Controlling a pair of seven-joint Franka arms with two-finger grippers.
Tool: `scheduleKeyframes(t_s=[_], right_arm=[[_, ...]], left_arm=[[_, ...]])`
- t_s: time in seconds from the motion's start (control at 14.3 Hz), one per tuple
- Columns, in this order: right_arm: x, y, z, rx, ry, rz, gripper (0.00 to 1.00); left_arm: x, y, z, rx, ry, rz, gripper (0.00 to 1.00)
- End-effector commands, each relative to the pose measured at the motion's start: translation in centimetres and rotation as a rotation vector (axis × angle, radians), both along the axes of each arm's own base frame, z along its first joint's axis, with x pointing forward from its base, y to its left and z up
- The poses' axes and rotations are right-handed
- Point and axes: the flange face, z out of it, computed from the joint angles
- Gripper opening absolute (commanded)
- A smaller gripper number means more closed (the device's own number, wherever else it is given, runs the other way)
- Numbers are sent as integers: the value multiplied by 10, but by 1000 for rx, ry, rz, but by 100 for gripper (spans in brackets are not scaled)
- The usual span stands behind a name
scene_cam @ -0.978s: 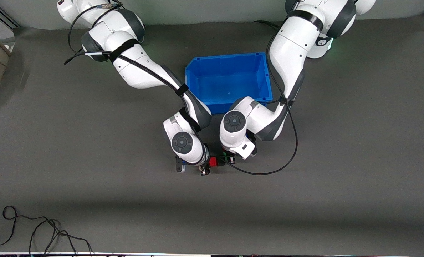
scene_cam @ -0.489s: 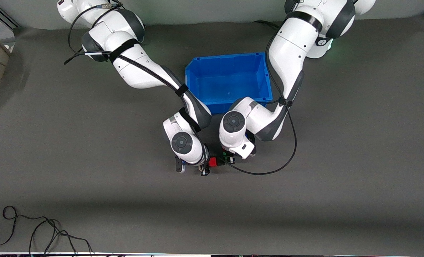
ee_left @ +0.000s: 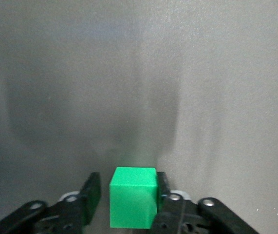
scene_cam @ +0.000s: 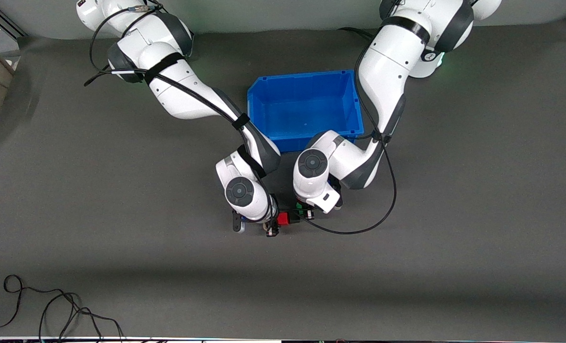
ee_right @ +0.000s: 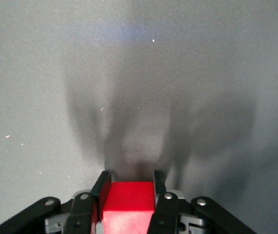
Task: Attach green and red cubes to black cube
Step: 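Press the red and green cubes against the black cube with both grippers, then open both grippers and lift them away from the cubes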
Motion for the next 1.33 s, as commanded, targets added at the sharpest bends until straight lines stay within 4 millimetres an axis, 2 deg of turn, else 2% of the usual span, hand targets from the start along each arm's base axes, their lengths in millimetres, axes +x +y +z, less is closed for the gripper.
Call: scheduleKeyframes(t_s=[0.0, 0.21, 0.42, 0.49, 0.63, 0.84, 0.98, 1.12, 1.19, 1.26], right_arm=[[6, 1, 6, 12, -23, 7, 34], [7, 3, 13, 14, -42, 78, 96], [9, 4, 29, 24, -52, 89, 96], [10, 3, 38, 28, -56, 88, 96], [21, -15, 69, 25, -46, 112, 96], [25, -41, 137, 11, -15, 257, 96], [28, -73, 190, 1, 8, 391, 96], [26, -121, 245, 9, 48, 558, 97], [21, -148, 279, 20, 63, 651, 97], [13, -176, 303, 28, 94, 737, 97]], left_arm=[[5, -1, 0, 7, -12, 6, 100], [14, 7, 7, 6, -23, 11, 100], [46, 48, 40, 1, -45, 63, 100], [53, 60, 58, 0, -54, 55, 100], [61, 84, 86, 28, -23, -33, 100], [62, 110, 132, 56, 13, -148, 100], [59, 126, 162, 60, 19, -280, 100], [65, 172, 198, 25, 63, -355, 100], [64, 190, 213, 25, 89, -419, 100], [65, 211, 227, 27, 106, -470, 100]])
